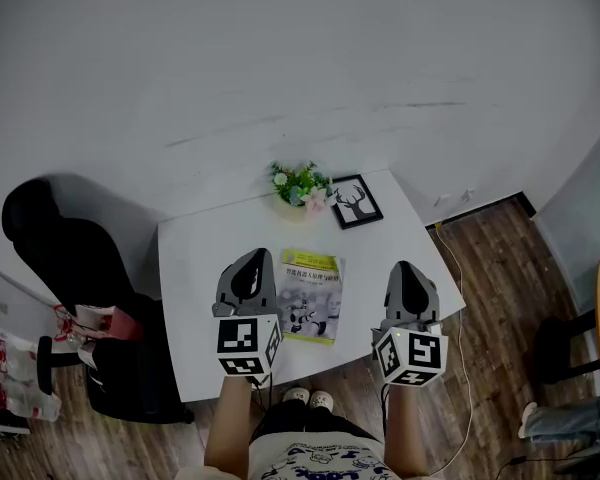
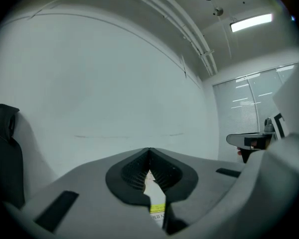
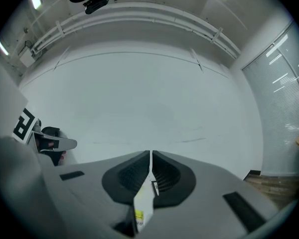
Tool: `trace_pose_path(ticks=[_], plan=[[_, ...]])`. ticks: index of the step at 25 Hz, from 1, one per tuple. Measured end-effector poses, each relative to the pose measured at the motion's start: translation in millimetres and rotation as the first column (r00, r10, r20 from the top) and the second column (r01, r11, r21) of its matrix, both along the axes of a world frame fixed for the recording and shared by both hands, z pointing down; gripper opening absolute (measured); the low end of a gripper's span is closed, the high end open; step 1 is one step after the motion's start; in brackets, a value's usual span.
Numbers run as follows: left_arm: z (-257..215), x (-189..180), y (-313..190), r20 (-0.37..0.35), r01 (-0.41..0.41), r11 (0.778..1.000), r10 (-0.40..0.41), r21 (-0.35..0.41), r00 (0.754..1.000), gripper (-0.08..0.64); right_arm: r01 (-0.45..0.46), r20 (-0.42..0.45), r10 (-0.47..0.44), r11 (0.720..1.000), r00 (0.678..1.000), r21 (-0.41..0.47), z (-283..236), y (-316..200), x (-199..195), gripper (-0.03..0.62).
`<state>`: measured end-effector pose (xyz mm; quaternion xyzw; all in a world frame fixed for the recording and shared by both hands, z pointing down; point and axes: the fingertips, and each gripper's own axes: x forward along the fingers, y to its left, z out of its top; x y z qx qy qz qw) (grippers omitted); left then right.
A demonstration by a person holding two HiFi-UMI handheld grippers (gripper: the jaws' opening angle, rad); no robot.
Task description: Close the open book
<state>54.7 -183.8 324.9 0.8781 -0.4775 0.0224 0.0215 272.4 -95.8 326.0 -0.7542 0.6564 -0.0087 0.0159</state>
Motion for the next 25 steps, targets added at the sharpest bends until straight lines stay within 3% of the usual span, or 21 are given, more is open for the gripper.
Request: trace_pose_path(ticks=[25], plan=[[-23, -15, 2, -0.028, 0.036, 0.999, -0.035, 0.038, 0.999, 0.021, 0.022, -0.017, -0.021, 0.999, 1.0, 0.031, -19, -11, -14, 0.029]])
